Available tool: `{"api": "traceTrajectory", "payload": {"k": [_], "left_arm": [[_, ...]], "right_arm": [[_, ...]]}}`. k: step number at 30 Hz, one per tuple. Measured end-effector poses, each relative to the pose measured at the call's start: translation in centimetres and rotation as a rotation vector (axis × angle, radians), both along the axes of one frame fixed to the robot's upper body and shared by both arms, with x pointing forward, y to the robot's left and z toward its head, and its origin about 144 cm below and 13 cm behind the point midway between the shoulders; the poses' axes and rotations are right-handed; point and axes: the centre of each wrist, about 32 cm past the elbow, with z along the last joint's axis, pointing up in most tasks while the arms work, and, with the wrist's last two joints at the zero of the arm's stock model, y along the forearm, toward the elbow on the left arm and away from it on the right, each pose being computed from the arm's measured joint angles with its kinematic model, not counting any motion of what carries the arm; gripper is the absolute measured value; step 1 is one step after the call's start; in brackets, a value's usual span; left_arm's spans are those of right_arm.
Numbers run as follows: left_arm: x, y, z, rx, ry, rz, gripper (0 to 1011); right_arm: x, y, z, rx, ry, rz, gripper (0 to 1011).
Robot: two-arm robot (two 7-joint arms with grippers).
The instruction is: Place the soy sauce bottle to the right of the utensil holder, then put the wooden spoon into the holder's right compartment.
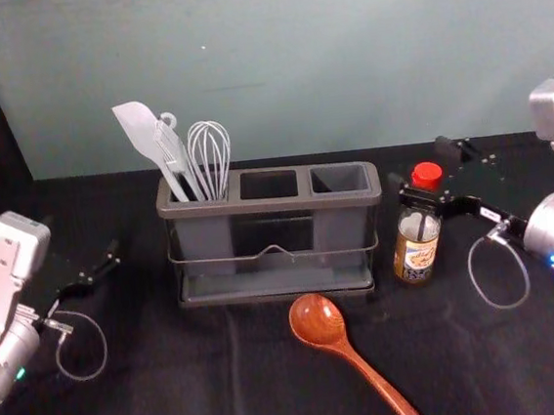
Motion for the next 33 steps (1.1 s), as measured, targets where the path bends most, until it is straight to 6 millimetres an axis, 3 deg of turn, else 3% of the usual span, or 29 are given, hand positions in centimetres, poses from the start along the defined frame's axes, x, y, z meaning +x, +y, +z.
{"api": "traceTrajectory", "payload": {"k": [10,33], "left_arm": [[0.0,0.0,0.0,0.000,0.000,0.000,1011],[0.0,0.0,0.0,0.000,0.000,0.000,1012]], "right_arm": [[-1.5,-0.4,0.9,0.008,-0.075,-0.023,1002],[-5.0,0.0,5.6,-0.015,-0.242,0.113,1002]]}}
